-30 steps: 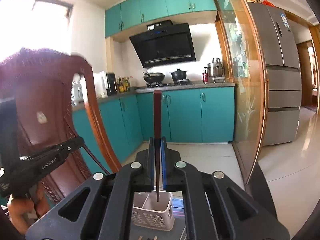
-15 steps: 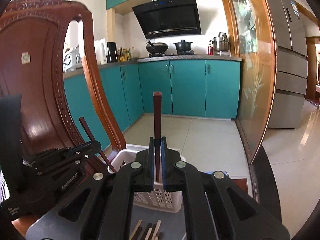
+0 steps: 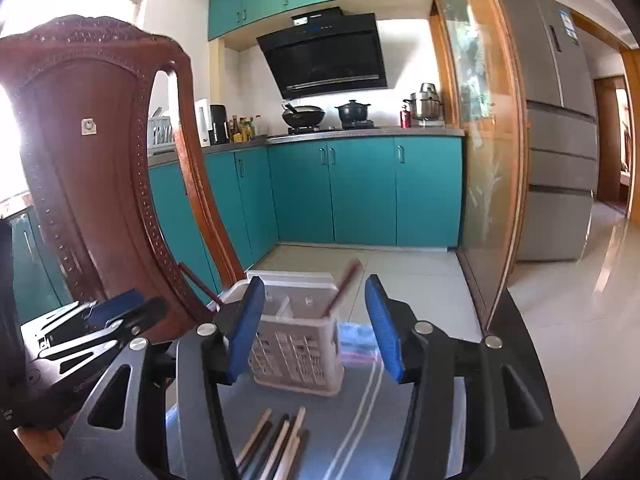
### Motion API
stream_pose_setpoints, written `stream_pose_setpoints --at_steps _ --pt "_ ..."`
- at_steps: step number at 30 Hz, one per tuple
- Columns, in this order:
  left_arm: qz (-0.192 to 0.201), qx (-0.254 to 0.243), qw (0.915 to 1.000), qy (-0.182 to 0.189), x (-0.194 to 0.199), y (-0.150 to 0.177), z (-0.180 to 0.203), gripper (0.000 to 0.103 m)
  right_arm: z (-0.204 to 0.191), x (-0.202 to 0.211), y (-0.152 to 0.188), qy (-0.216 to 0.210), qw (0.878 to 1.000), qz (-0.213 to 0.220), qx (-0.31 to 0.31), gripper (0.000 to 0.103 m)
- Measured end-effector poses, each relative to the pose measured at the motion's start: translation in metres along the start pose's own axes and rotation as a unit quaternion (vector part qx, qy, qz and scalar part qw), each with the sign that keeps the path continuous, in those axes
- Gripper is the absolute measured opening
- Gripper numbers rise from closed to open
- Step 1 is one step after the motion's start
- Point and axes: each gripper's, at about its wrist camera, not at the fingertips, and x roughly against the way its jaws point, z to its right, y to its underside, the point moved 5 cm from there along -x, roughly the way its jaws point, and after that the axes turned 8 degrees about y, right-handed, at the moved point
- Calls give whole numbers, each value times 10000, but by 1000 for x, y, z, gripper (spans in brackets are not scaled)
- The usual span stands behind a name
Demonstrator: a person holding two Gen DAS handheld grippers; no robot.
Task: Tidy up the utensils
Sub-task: 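Lift both dark red chopsticks into the white basket and open both tools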
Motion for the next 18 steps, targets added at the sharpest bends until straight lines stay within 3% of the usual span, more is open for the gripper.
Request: stream_pose_setpoints --at_steps 6,10,14,18 --pt "-546 317 9980 -37 12 68 -2 44 32 12 48 327 9983 -430 -205 55" --pt "-914 352 9951 -97 18 110 0 47 36 -11 98 499 9910 -1239 -107 56" --pt "-1293 332 9910 -121 24 148 3 52 19 -49 161 337 9675 -2507 45 56" --pt "-1585 326 9867 -155 28 167 0 57 -6 -71 200 239 9459 -3229 194 57"
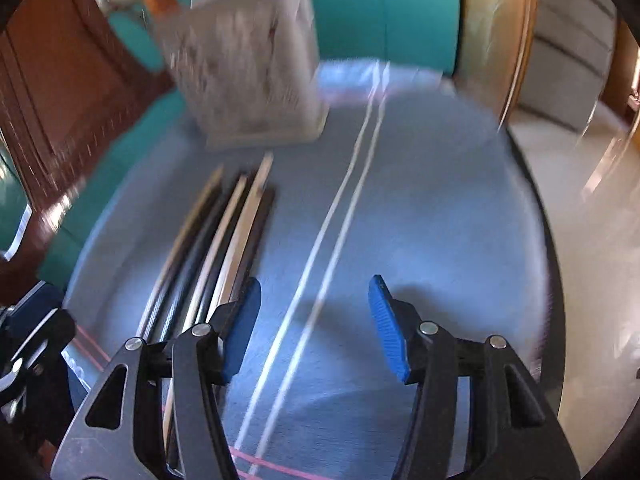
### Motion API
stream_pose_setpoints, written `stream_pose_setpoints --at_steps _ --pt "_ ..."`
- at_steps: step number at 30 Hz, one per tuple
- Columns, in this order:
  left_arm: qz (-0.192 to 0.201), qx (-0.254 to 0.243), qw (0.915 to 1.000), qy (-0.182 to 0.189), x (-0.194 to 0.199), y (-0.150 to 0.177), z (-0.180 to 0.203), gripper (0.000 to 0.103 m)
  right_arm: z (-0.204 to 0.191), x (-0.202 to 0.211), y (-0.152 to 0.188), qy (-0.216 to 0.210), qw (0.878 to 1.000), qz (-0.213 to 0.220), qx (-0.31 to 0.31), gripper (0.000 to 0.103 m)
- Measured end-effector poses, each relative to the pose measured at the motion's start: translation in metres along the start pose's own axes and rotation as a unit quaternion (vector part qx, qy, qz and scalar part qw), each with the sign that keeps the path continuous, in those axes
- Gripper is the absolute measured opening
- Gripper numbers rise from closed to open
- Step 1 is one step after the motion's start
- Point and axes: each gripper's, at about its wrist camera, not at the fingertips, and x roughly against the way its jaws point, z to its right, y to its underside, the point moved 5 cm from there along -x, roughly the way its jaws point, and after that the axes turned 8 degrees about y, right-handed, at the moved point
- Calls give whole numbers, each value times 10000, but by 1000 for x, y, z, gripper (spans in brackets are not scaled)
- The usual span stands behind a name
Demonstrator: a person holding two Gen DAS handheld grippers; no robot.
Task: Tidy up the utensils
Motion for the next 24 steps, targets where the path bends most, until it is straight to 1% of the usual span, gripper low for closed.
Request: stream_pose_setpoints --at_steps 1,3,6,8,9,10,11,12,13,15,18,19,20,21,22,23,24 --pt "-17 26 10000 -12 1 2 -1 58 -7 0 0 135 9998 132 114 57" --pt "-29 63 10000 -29 3 3 -4 60 -21 -2 1 173 9992 77 346 57" --pt "-61 107 9999 -52 3 2 -5 61 -35 -4 -1 242 9983 62 526 57" --pt "-109 105 9999 -45 2 4 -5 63 -40 -5 0 324 9976 74 608 55" --pt "-134 101 9999 -30 1 4 -4 64 -43 -5 1 339 9972 89 657 49" --pt "-146 93 9998 -25 2 6 -3 64 -45 -4 1 324 9970 108 689 35" --pt "-161 77 9998 -17 2 6 -2 65 -42 -3 3 323 9970 114 697 28" --pt "-169 67 9998 -10 2 6 -2 65 -41 -2 4 321 9969 100 705 16" --pt "-179 55 9998 4 2 7 -1 65 -39 -2 4 305 9970 85 706 8" --pt "-203 24 9998 32 1 8 1 67 -36 -1 4 313 9971 48 689 6" --pt "-251 1 9997 73 -1 9 3 69 -27 1 2 540 9967 20 602 6" --pt "-275 -2 9996 82 -2 10 3 69 -24 1 0 521 9973 -6 524 6" --pt "-294 -2 9995 88 -3 10 3 69 -22 1 -1 402 9982 -12 447 6" --pt "-313 9 9995 93 -4 11 3 69 -21 4 -2 200 9992 -15 350 11" --pt "-325 20 9994 95 -5 11 3 69 -21 5 -3 7 9997 -8 254 21" --pt "-339 31 9994 97 -6 11 3 69 -22 7 -3 -75 9998 10 207 28" --pt "-350 34 9993 101 -6 11 3 70 -24 8 -4 -122 9997 52 184 39"
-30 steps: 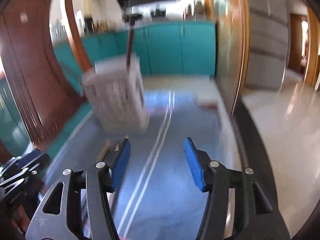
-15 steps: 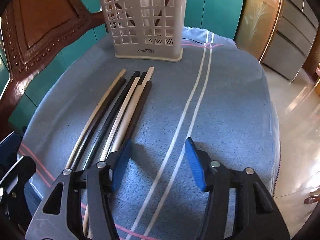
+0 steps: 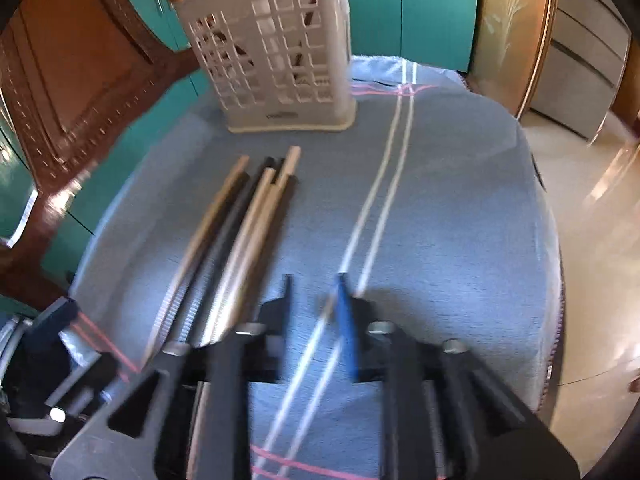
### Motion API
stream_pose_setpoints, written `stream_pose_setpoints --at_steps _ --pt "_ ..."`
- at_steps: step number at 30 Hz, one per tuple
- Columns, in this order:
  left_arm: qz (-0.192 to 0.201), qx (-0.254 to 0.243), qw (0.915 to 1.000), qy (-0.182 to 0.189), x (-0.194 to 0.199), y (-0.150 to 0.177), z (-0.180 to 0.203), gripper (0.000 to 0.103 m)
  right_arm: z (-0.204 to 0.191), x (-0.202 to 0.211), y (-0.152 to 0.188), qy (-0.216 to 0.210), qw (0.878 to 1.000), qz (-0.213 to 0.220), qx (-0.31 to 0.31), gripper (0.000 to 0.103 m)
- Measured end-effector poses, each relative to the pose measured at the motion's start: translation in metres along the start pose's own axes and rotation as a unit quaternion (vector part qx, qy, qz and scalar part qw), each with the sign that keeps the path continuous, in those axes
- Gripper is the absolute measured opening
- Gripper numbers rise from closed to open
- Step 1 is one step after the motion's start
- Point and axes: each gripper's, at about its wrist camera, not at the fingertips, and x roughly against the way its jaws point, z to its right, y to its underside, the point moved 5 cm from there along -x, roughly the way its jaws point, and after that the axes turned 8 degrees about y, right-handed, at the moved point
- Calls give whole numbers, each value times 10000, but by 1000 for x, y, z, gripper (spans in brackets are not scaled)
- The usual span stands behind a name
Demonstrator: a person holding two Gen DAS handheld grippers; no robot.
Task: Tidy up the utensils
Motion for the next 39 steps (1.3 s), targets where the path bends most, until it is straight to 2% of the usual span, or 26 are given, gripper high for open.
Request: stream_pose_setpoints --at_steps 1,6,9,11,16,18,20,22,25,32,33,34,36,39 --pt "-8 -1 10000 1 -1 0 0 70 -3 0 -1 1 10000 40 27 43" --pt "-30 -29 10000 -10 -1 0 1 72 -20 -12 0 152 9995 -16 292 41" --pt "-33 -22 10000 -18 -1 0 0 72 -21 -13 0 277 9987 -81 426 12" --pt "-42 -10 10000 -3 -1 0 0 72 -17 -15 0 309 9985 -95 435 6" --pt "-87 -4 10000 25 -4 0 0 75 2 -15 1 582 9977 -142 333 5" --pt "-103 -8 9999 33 -5 1 0 75 7 -14 0 415 9989 -197 136 7" --pt "-130 -6 9999 36 -6 1 0 75 8 -11 1 99 9997 -207 -47 17" --pt "-170 4 9998 41 -8 1 0 75 3 -9 -1 4 9999 -144 -73 35" --pt "-230 19 9997 48 -12 3 0 75 -13 -5 -3 -60 9999 -44 104 41" --pt "-308 73 9995 53 -15 4 -3 75 -34 -15 -3 -9 9992 -151 358 40" --pt "-316 84 9995 52 -15 4 -4 75 -36 -15 -3 -59 9991 -156 383 33" --pt "-321 94 9994 49 -16 4 -4 75 -36 -15 -3 -126 9990 -162 397 19" --pt "-337 119 9993 51 -17 4 -5 75 -36 -14 -4 -125 9988 -156 439 12" --pt "-351 124 9993 55 -18 4 -4 75 -32 -11 -3 -68 9990 -145 427 10"
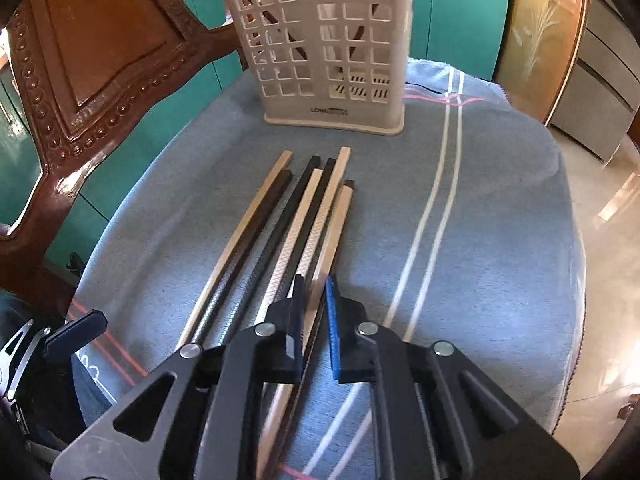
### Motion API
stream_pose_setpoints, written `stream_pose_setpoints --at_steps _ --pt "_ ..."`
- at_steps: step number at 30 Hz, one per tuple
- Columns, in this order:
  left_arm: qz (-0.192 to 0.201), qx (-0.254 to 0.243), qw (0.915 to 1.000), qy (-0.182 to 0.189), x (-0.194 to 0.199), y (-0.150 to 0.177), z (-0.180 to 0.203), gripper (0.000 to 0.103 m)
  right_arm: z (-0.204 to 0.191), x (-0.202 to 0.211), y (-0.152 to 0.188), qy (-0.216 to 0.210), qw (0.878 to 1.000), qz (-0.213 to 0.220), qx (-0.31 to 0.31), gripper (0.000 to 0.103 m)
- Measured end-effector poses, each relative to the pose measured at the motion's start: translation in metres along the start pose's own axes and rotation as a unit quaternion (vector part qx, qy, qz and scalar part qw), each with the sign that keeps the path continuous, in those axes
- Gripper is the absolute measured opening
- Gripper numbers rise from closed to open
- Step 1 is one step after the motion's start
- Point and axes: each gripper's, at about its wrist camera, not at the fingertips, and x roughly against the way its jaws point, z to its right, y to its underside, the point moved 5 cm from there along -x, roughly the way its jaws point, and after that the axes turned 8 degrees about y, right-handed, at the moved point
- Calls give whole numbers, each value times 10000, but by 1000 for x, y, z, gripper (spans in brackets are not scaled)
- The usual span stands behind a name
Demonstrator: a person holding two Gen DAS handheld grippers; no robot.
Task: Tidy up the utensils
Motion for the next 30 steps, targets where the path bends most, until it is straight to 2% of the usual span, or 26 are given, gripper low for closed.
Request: stream_pose_setpoints --at_steps 6,15,20,30 --pt "-13 18 10000 12 0 0 -1 75 27 4 3 151 9994 -70 -298 6" --pt "-63 -1 10000 45 -2 1 1 77 70 5 11 303 9955 -233 -867 6" --pt "-84 24 10000 44 -2 2 0 77 71 -2 13 351 9944 -292 -952 10" --pt "-104 12 9999 53 -4 2 -1 78 68 -3 14 415 9949 -261 -885 10"
